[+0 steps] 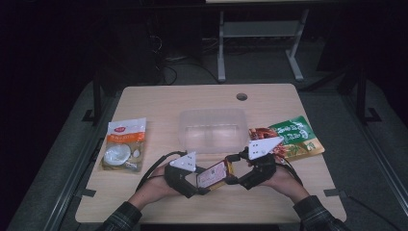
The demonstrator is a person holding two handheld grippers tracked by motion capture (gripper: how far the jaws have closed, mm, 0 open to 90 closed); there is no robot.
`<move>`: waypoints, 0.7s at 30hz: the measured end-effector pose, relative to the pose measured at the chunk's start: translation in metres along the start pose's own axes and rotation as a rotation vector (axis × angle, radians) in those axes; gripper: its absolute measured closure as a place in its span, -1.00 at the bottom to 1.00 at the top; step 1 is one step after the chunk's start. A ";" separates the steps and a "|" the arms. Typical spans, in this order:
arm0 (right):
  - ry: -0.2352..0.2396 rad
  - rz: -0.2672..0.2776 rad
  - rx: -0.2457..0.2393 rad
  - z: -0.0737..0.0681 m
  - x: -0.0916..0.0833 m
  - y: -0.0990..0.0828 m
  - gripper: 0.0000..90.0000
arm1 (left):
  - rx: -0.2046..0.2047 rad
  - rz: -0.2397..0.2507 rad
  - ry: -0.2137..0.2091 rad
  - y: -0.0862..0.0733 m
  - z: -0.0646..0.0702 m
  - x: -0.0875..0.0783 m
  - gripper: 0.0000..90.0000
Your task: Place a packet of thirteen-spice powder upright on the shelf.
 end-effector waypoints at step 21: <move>0.078 0.067 -0.054 -0.012 0.030 0.025 -0.34 | 0.014 -0.020 -0.031 -0.003 0.005 0.008 -0.30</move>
Point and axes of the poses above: each handheld gripper's, and its own axes: x roughly forward along the jaws, y roughly out of its top, z roughly to its right, the point moved 6 cm from there along x, roughly forward along the jaws, and after that the axes turned 13 degrees about z, right-handed, at the moved point
